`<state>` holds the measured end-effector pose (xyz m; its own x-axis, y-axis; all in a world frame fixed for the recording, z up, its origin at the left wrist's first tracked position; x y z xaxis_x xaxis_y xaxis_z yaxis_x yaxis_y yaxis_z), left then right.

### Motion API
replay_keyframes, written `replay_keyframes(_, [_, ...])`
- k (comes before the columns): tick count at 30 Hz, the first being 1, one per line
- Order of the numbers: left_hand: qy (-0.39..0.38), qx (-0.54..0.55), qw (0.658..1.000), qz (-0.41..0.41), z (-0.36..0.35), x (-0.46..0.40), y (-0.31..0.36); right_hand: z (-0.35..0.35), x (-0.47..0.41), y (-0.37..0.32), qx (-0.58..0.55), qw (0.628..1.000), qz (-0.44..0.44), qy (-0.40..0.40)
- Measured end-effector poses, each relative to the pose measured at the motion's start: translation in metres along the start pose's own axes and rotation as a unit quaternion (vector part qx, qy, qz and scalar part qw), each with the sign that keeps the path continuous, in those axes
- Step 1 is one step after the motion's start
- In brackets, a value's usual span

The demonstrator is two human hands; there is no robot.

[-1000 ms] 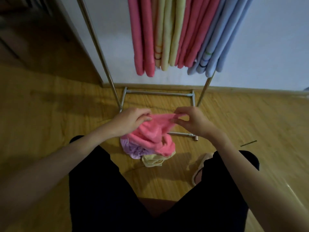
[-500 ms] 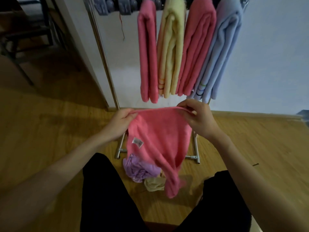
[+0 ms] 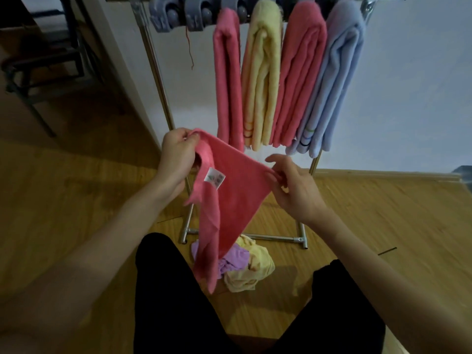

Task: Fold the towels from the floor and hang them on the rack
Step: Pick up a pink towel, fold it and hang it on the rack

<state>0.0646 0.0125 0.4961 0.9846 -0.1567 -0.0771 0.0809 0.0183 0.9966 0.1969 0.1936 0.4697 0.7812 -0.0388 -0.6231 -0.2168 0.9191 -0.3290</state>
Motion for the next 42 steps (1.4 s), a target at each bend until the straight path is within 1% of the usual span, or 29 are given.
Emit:
replay_keyframes(5, [0.044,0.034,0.998,0.003,0.007,-0.008,0.002,-0.019,-0.003,-0.042,-0.012,0.992,0.103,-0.064])
replay_keyframes(7, [0.052,0.040,0.998,0.000,0.009,-0.009,0.004,-0.029,-0.004,-0.053,-0.019,0.989,0.118,-0.085])
replay_keyframes(11, [0.061,0.048,0.997,-0.012,0.013,-0.010,0.007,-0.051,-0.010,-0.061,-0.020,0.986,0.098,-0.133])
replay_keyframes(14, [0.062,0.054,0.996,-0.014,0.013,-0.011,0.008,-0.060,-0.016,-0.055,-0.045,0.987,0.058,-0.144])
replay_keyframes(17, [0.061,0.082,0.995,-0.011,0.008,-0.011,0.011,-0.062,-0.020,-0.046,-0.068,0.986,0.016,-0.151])
replay_keyframes(20, [0.051,0.121,0.991,-0.009,-0.001,-0.009,0.017,-0.058,-0.023,-0.041,-0.078,0.988,-0.009,-0.135])
replay_keyframes(25, [0.034,0.184,0.982,-0.009,-0.016,-0.007,0.022,-0.051,-0.026,-0.034,-0.045,0.996,-0.038,-0.070])
replay_keyframes(28, [0.021,0.195,0.980,-0.012,-0.021,-0.005,0.023,-0.045,-0.025,-0.023,-0.053,0.996,-0.066,-0.014])
replay_keyframes(30, [0.025,0.192,0.981,-0.011,-0.017,-0.008,0.021,-0.040,-0.024,-0.010,-0.057,0.994,-0.088,0.006])
replay_keyframes(33, [0.037,0.152,0.988,-0.003,-0.004,-0.010,0.012,-0.024,-0.026,0.011,-0.075,0.990,-0.118,0.030])
replay_keyframes(35, [0.025,0.106,0.994,0.005,0.006,-0.006,0.003,-0.010,-0.031,0.016,-0.074,0.989,-0.117,0.049])
replay_keyframes(37, [0.011,0.021,1.000,0.000,0.016,0.001,-0.007,-0.001,-0.037,0.019,-0.070,0.990,-0.108,0.059])
replay_keyframes(38, [0.008,-0.038,0.999,-0.020,0.021,0.003,-0.008,0.001,-0.039,0.019,-0.073,0.990,-0.104,0.059])
replay_keyframes(39, [0.003,-0.110,0.993,-0.050,0.026,0.004,-0.007,0.002,-0.041,0.019,-0.076,0.990,-0.101,0.059])
replay_keyframes(40, [-0.006,-0.192,0.978,-0.086,0.028,0.005,-0.003,0.003,-0.043,0.019,-0.081,0.990,-0.098,0.059])
replay_keyframes(42, [-0.034,-0.328,0.934,-0.140,0.026,0.004,0.003,0.002,-0.046,0.018,-0.091,0.990,-0.092,0.056])
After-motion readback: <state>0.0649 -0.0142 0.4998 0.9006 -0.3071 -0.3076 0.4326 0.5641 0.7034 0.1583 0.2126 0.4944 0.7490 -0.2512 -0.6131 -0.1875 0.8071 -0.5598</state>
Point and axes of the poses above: each hand's wrist, its own x-axis away from the middle knuckle, its own z-axis out of the back of the hand, y = z × x, the point moved 8 cm from there along -x, towards the middle knuckle, and after that the axes turned 10 degrees about x, right-handed, at the moved point
